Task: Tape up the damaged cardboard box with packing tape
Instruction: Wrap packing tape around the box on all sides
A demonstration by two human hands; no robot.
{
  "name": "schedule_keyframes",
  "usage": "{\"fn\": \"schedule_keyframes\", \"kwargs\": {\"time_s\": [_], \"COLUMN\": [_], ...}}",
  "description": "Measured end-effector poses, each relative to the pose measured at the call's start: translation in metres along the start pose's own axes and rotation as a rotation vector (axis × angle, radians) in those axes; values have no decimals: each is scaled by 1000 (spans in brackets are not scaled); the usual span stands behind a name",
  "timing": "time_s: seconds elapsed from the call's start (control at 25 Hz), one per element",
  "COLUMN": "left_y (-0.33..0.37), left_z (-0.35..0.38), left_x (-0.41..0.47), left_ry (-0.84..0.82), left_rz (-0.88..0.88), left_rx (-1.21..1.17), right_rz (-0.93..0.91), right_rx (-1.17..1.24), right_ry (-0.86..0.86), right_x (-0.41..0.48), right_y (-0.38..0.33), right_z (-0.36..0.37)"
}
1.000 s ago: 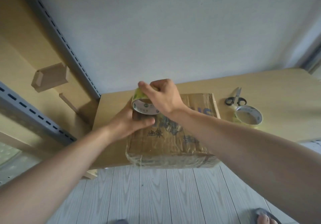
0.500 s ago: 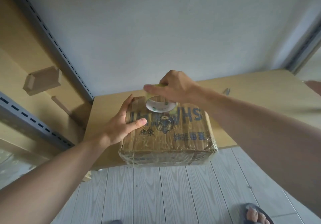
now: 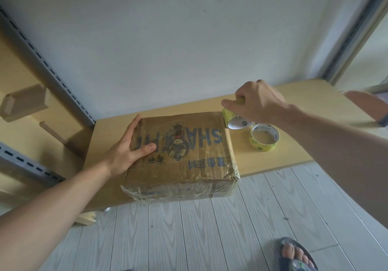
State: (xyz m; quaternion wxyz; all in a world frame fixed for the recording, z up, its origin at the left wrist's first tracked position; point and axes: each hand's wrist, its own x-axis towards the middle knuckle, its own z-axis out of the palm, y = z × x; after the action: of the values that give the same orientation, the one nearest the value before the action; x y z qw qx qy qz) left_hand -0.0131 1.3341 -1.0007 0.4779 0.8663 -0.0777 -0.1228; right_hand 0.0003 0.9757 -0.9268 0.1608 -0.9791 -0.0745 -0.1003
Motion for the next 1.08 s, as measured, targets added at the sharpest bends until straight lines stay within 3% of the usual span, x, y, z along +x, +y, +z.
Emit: {"fn": "schedule_keyframes", "kwargs": {"time_s": [0.12,0.28,0.6,0.76,0.92,1.08], "left_y": [0,1,-8,-8,-11,-9], "left_z": [0,1,2,3,7,-3], "left_x": [0,0,3,4,6,-10], "left_ry": [14,4,4,25,140,211], "left_rz": [26,47,23,35,-44,-153], "left_rx": [-6,-10,-13,-31,-158,-332], "right_rz": [-9,121,243,253,250,249], "right_rx": [-8,219,74,22,-8,241], "right_ry": [-13,-30,-40,-156,-178,-75], "right_x": [1,-5,-19,-31,-33,-32], "right_y": [11,47,61,53,44,30], "right_z": [-5,-16,19,47,71,77]}}
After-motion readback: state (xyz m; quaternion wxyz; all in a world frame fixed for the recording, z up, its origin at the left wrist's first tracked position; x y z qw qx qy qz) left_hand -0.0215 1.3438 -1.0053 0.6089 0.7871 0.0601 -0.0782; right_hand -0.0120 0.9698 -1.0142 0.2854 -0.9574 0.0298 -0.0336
